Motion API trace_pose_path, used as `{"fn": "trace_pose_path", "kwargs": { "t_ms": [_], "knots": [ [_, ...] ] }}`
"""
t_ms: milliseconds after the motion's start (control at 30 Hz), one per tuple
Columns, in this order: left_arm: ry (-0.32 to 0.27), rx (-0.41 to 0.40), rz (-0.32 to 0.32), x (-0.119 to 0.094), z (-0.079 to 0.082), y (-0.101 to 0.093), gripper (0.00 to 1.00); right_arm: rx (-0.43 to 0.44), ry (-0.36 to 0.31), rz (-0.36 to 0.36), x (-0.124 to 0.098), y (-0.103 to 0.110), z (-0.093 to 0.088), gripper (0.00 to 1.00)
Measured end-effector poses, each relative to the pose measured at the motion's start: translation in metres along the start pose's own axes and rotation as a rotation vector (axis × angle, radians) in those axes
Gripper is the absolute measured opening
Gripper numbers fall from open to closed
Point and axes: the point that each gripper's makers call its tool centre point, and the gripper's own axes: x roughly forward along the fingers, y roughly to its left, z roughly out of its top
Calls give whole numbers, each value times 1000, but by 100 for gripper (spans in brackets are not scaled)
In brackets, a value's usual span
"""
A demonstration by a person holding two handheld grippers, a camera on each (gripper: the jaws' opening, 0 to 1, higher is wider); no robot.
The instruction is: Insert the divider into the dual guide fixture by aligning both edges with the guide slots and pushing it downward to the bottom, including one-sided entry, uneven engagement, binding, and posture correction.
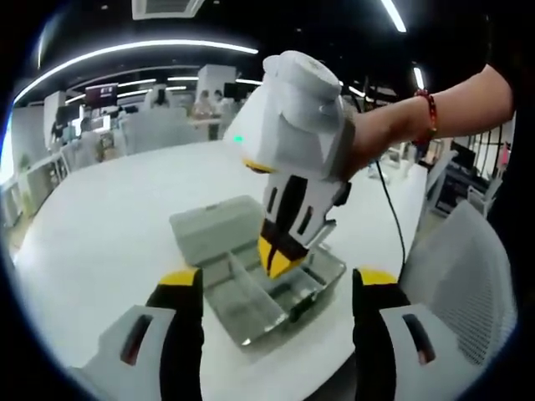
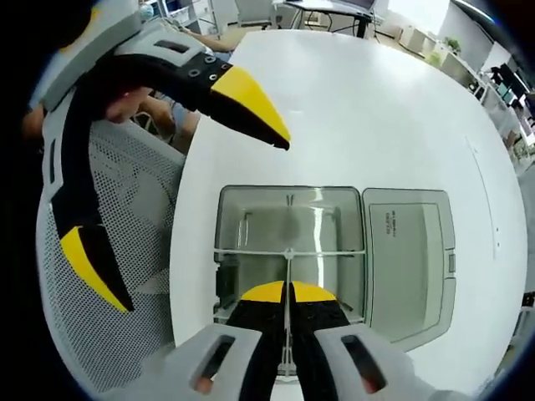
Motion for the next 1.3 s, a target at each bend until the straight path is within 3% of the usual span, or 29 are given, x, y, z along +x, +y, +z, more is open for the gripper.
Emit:
{"fn": "trace_pose_path", "kwargs": {
  "t_ms": [200, 300, 400, 533, 700, 900, 1067, 1300],
  "knots": [
    [7, -13, 11, -1, 0, 2, 69, -35, 6, 1, 5, 0, -1, 0],
    [16, -20, 14, -2, -2, 3, 70, 49, -76, 25, 5, 2, 10, 8],
    [27, -49, 25, -2, -4, 8, 70, 19, -70, -5, 0, -3, 9, 10],
    [32, -44, 56, -6, -3, 17, 70, 94, -136, -2, -8, -8, 14, 15],
    [41, -45, 84, -10, -3, 26, 70, 98, -149, -19, -12, -6, 8, 18],
    [47, -81, 134, -16, -7, 35, 70, 157, -219, -42, -20, -2, 9, 24],
    [68, -63, 125, -18, -11, 33, 72, 194, -263, -69, -26, -1, 11, 27],
    [61, -39, 122, -16, 1, 41, 72, 248, -333, -98, -37, 1, 15, 30]
  ]
}}
